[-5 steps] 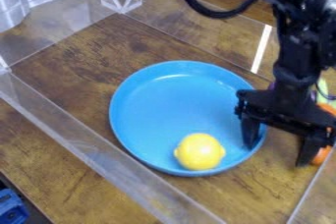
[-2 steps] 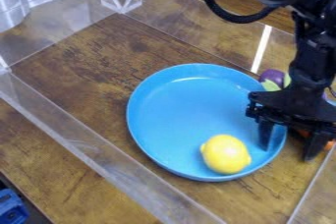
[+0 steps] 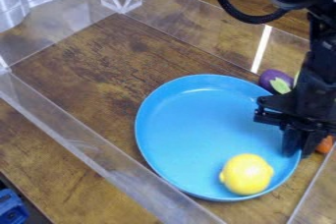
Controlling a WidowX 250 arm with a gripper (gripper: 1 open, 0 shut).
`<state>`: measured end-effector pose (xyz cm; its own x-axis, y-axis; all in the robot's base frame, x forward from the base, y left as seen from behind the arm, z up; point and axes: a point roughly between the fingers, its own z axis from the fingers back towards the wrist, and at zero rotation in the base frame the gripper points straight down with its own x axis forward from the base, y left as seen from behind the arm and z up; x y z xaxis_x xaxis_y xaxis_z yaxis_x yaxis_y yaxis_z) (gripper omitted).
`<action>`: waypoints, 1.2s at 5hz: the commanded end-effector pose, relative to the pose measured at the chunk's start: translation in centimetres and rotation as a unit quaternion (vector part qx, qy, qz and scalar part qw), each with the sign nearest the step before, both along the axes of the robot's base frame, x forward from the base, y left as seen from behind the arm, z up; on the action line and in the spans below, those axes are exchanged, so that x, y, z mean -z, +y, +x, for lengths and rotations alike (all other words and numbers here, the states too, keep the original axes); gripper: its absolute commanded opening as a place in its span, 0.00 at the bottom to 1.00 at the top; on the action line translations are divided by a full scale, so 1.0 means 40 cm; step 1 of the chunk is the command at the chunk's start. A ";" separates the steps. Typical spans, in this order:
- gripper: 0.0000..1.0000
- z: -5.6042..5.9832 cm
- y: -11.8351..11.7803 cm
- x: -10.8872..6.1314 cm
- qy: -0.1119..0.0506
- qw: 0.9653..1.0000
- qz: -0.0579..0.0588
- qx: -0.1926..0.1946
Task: Put the carrot on the blue tray
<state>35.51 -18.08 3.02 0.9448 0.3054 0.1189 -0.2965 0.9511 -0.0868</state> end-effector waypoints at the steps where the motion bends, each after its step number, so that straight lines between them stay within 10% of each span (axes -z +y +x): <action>1: 0.00 0.039 -0.003 -0.052 -0.019 1.000 -0.010 0.011; 3: 0.00 0.143 0.131 -0.093 -0.030 0.999 -0.010 -0.038; 6: 0.00 0.092 0.127 -0.108 -0.024 0.999 -0.021 0.044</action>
<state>38.69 -12.36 4.30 0.9672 0.2388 0.0868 -0.2307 0.9684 -0.0946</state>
